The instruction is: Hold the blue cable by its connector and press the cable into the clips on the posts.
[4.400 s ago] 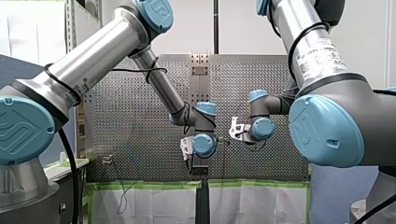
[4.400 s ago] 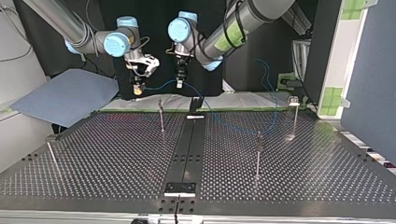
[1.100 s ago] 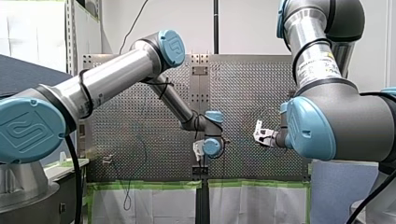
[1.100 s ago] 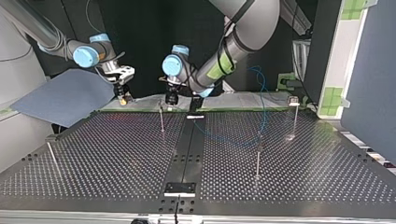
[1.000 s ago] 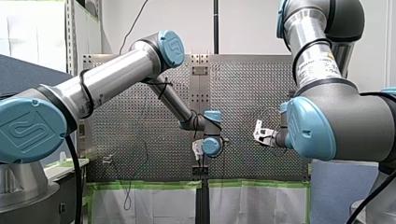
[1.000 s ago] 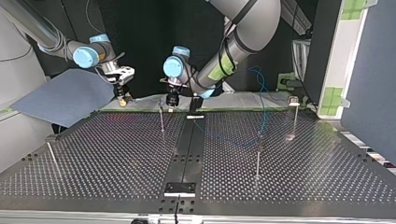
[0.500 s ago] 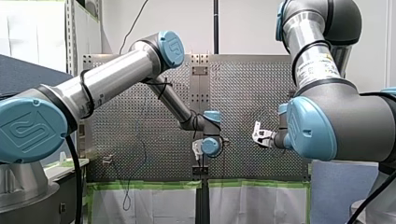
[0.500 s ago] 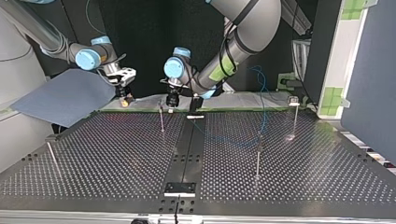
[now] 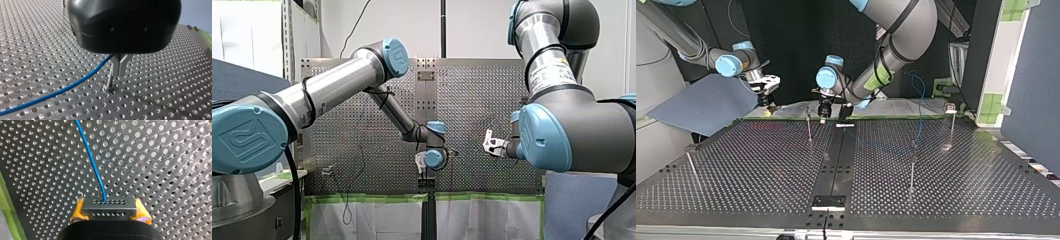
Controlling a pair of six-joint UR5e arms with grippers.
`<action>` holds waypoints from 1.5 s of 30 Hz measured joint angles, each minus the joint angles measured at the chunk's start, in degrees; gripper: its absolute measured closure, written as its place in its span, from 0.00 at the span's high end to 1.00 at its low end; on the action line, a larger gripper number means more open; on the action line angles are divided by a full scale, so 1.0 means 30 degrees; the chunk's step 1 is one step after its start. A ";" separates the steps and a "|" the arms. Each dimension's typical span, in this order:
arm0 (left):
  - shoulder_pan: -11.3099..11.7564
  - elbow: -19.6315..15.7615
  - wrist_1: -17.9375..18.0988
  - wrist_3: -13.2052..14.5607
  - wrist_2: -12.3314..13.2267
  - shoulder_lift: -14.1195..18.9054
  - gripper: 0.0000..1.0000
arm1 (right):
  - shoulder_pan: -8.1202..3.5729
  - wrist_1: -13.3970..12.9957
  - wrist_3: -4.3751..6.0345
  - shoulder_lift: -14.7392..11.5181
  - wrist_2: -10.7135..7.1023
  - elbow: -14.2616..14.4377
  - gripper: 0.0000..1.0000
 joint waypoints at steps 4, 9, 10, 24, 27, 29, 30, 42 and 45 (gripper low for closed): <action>0.0088 0.0066 0.0036 -0.0001 0.0282 -0.0004 0.00 | -0.0003 0.0002 0.0001 0.0041 0.0016 -0.0116 0.00; 0.0235 0.0453 0.0028 -0.0003 0.0580 -0.0005 0.00 | -0.0017 -0.0023 -0.0015 0.0068 0.0028 -0.0296 0.00; 0.0251 0.0549 0.0020 -0.0003 0.0611 -0.0006 0.00 | -0.0029 -0.0037 -0.0017 0.0073 0.0035 -0.0319 0.00; 0.0757 0.1137 -0.0125 0.0032 0.0810 -0.0006 0.00 | -0.0230 -0.0233 -0.0031 0.0121 0.0089 -0.0914 0.00; 0.0914 0.1144 -0.0162 0.0044 0.0763 -0.0003 0.00 | -0.0291 -0.0292 0.0004 0.0144 0.0102 -0.1050 0.00; 0.1018 0.1148 -0.0188 0.0047 0.0764 -0.0005 0.00 | -0.0330 -0.0308 0.0021 0.0150 0.0104 -0.1122 0.00; 0.1077 0.1150 -0.0220 0.0048 0.0774 -0.0005 0.00 | -0.0355 -0.0318 0.0032 0.0160 0.0106 -0.1157 0.00; 0.1579 0.1149 -0.1163 0.1017 0.0906 -0.0002 0.13 | -0.0435 0.0415 -0.0358 0.1174 0.0045 -0.2154 0.00; 0.1592 0.1149 -0.1358 0.1360 0.0958 0.0002 0.52 | -0.0450 0.0446 -0.0342 0.1215 0.0053 -0.2272 0.00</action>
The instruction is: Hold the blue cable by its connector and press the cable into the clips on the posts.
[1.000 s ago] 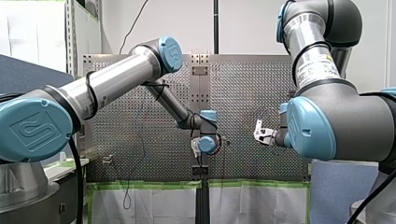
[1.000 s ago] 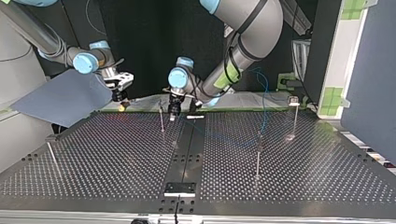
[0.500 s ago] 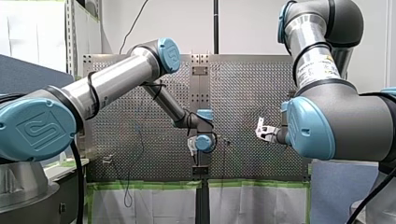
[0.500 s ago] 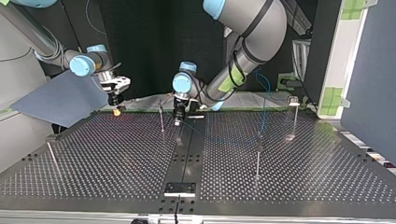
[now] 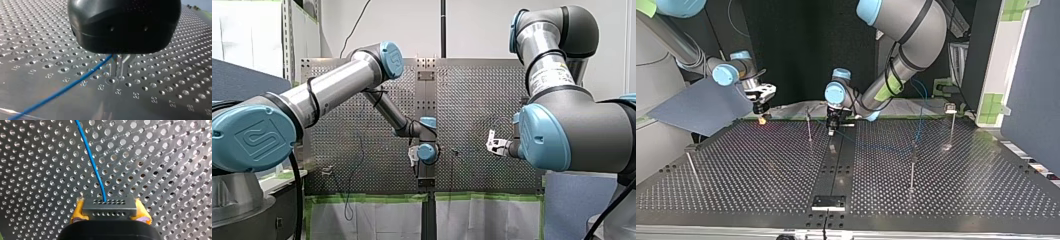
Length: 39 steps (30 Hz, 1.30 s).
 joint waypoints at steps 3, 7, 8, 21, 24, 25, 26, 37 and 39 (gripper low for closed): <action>0.0030 0.0000 -0.0181 0.0220 0.0020 0.0012 0.91 | 0.0000 0.0044 0.0022 0.0010 -0.0003 -0.0140 0.00; 0.0088 0.0002 -0.0611 0.0520 -0.0108 0.0016 1.00 | 0.0000 0.0082 0.0052 0.0015 -0.0024 -0.0238 0.00; 0.0109 0.0000 -0.0787 0.0655 -0.0170 0.0017 1.00 | -0.0001 0.0088 0.0060 0.0018 -0.0027 -0.0249 0.00; 0.0068 -0.0001 -0.3006 0.2577 -0.0139 0.0207 1.00 | -0.0005 0.0182 0.0141 0.0022 -0.0058 -0.0282 0.00; -0.0160 -0.0001 -0.3536 0.2926 0.0250 0.0429 1.00 | -0.0003 0.0246 0.0143 0.0024 -0.0062 -0.0285 0.00; -0.0259 -0.0002 -0.3703 0.2977 0.0338 0.0476 1.00 | -0.0003 0.0264 0.0142 0.0023 -0.0062 -0.0286 0.00; -0.0416 -0.0004 -0.3955 0.3023 0.0416 0.0533 1.00 | -0.0004 0.0289 0.0143 0.0023 -0.0063 -0.0283 0.00; -0.2151 -0.0394 -0.6050 0.2941 -0.0154 0.1485 1.00 | 0.0001 0.0655 0.0069 0.0026 -0.0062 -0.0266 0.00; -0.2231 -0.0636 -0.6143 0.2912 -0.0041 0.1608 1.00 | -0.0003 0.0712 0.0050 0.0026 -0.0063 -0.0267 0.00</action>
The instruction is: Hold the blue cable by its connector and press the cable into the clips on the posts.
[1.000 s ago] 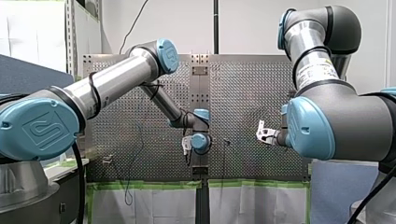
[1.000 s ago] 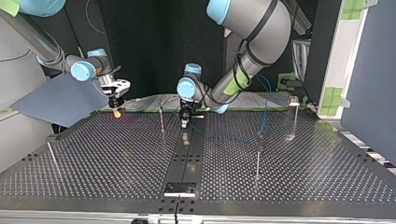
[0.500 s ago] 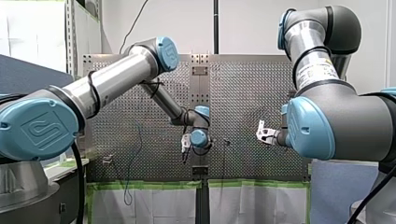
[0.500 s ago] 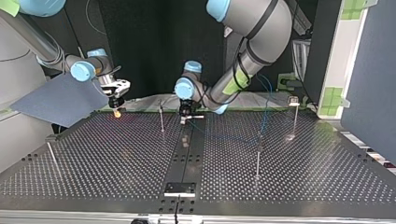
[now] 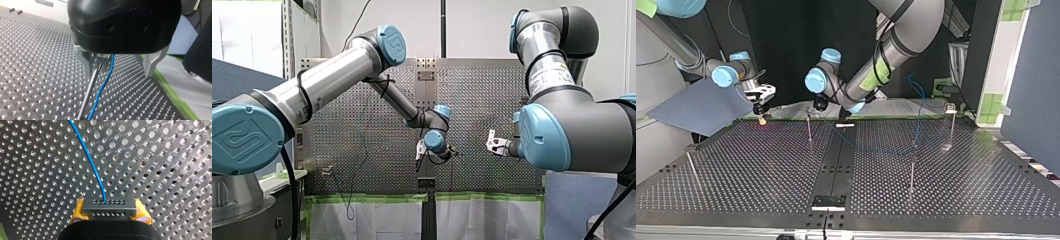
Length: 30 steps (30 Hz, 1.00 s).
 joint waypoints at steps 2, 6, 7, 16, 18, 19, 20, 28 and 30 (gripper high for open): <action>-0.0040 -0.0333 0.0156 -0.0004 0.0160 0.0094 1.00 | 0.0000 0.0030 -0.0011 0.0000 0.0000 0.0002 0.00; -0.0185 -0.1037 0.0542 -0.0004 0.0348 0.0157 1.00 | 0.0001 0.0070 -0.0026 0.0000 0.0000 0.0008 0.00; -0.0226 -0.1195 0.0606 -0.0005 0.0368 0.0163 1.00 | 0.0002 0.0089 -0.0031 -0.0001 -0.0001 0.0006 0.00; -0.0828 -0.1695 0.1140 -0.0273 0.0412 0.0184 1.00 | 0.0004 0.0173 -0.0046 -0.0001 0.0000 0.0004 0.00; -0.0940 -0.1698 0.1298 -0.0380 0.0395 0.0227 1.00 | 0.0004 0.0178 -0.0041 -0.0002 -0.0001 0.0005 0.00; -0.0985 -0.1698 0.1399 -0.0445 0.0381 0.0265 1.00 | 0.0004 0.0178 -0.0037 -0.0001 0.0000 0.0006 0.00; -0.1043 -0.1699 0.1557 -0.0558 0.0353 0.0338 1.00 | 0.0003 0.0178 -0.0034 -0.0002 0.0000 0.0006 0.00; -0.1340 -0.1703 0.2327 -0.1206 -0.0091 0.1038 1.00 | -0.0001 0.0187 -0.0012 -0.0001 -0.0001 0.0007 0.00; -0.1398 -0.1701 0.2354 -0.1336 -0.0164 0.1088 1.00 | -0.0001 0.0187 -0.0002 -0.0002 0.0000 0.0007 0.00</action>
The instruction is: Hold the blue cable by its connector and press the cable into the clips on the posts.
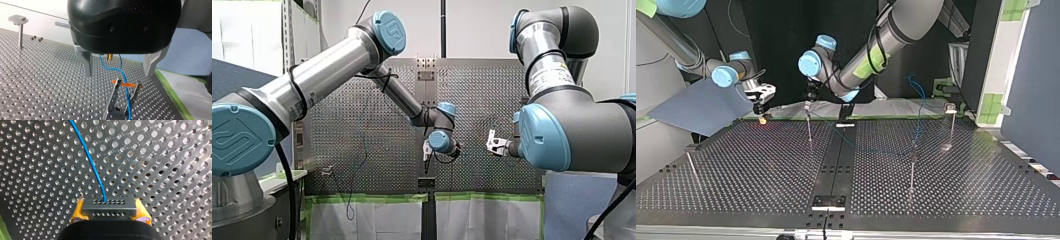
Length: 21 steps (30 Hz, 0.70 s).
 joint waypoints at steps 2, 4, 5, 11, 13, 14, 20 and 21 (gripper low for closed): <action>-0.0063 -0.0001 -0.0024 -0.0074 -0.0128 0.0021 1.00 | 0.0000 -0.0004 0.0004 0.0001 0.0001 0.0000 0.00; -0.0109 -0.0001 -0.0045 -0.0117 -0.0248 0.0024 1.00 | -0.0003 -0.0004 0.0018 0.0001 0.0000 0.0000 0.00; -0.0138 -0.0001 -0.0056 -0.0156 -0.0303 0.0024 1.00 | -0.0006 -0.0001 0.0022 0.0001 0.0000 0.0001 0.00; -0.0269 -0.0001 -0.0122 -0.0435 -0.0405 0.0021 1.00 | -0.0006 -0.0018 0.0064 0.0002 -0.0001 -0.0005 0.00; -0.0293 -0.0002 -0.0140 -0.0461 -0.0411 0.0021 1.00 | -0.0006 -0.0030 0.0071 -0.0001 -0.0001 -0.0004 0.00; -0.0310 -0.0001 -0.0146 -0.0471 -0.0414 0.0021 1.00 | -0.0008 -0.0032 0.0077 0.0001 0.0000 -0.0004 0.00; -0.0394 -0.0002 -0.0157 -0.0482 -0.0676 0.0017 1.00 | -0.0028 -0.0054 0.0094 -0.0001 0.0000 -0.0008 0.00; -0.0405 -0.0002 -0.0157 -0.0484 -0.0737 0.0010 1.00 | -0.0038 -0.0057 0.0095 -0.0002 0.0000 -0.0010 0.00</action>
